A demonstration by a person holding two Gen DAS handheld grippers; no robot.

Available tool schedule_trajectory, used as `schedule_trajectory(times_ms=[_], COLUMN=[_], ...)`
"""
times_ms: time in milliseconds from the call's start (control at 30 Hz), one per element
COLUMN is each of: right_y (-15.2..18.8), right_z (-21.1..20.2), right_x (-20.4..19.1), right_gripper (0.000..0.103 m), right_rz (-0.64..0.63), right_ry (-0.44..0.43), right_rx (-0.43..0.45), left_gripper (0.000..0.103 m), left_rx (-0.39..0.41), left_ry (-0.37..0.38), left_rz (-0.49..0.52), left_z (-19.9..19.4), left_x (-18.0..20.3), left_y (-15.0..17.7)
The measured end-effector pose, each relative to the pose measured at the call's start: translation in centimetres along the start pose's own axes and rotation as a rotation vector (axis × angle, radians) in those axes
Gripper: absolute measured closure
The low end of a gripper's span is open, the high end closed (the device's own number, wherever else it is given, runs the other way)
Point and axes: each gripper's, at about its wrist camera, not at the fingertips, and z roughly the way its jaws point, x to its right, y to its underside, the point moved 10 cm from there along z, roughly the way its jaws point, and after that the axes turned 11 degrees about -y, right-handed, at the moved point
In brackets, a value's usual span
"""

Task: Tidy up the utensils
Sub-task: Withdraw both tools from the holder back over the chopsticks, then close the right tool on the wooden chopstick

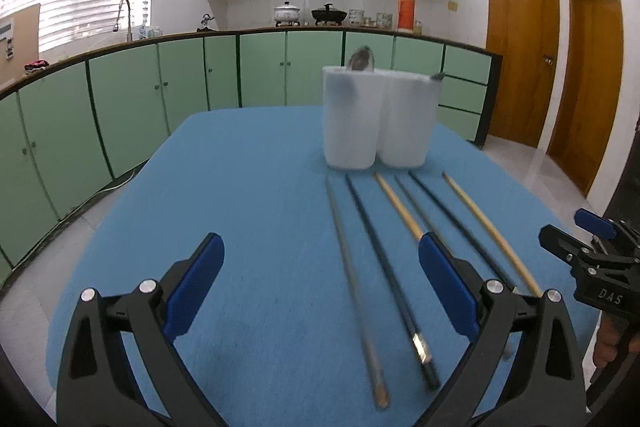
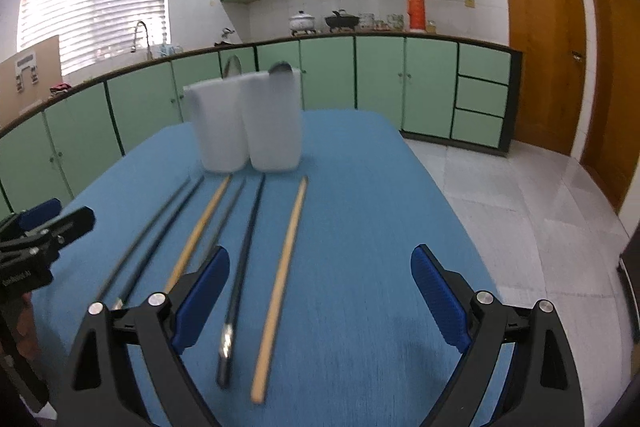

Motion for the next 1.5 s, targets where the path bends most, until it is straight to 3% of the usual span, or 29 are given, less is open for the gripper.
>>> schedule_trajectory(times_ms=[167,367,933,1133,1300,1500], right_y=[2.4,4.0,6.3,6.5,6.5,6.4], right_z=[-1.1,-1.9,-2.5,-2.6,-2.5,-2.5], right_x=[0.1,-0.6,-2.3,-2.8,-3.5,-3.7], right_gripper=[0.018,0.028,0.061,0.073,0.091,0.092], right_rz=[0.008,-0.034,-0.084,-0.105,-0.144,-0.159], right_ry=[0.026,0.043,0.026,0.012,0.017,0.023], right_rx=[0.021,0.038,0.052,0.056,0.049,0.049], left_gripper=[0.008,0.008,0.008,0.008,0.008,0.010], left_rx=[-0.015,-0.012,0.003,-0.002,-0.023,-0.062], left_ry=[-0.012,-0.032,-0.039,-0.043,-0.047,-0.042], left_rz=[-0.030,0.013,0.013,0.009,0.007,0.005], left_z=[-0.7,-1.6,-2.8,-2.8,-2.5,-2.0], left_x=[-0.8,-0.5,0.2,0.1,0.0,0.1], left_y=[1.6,3.3,4.1,4.6,5.2,6.2])
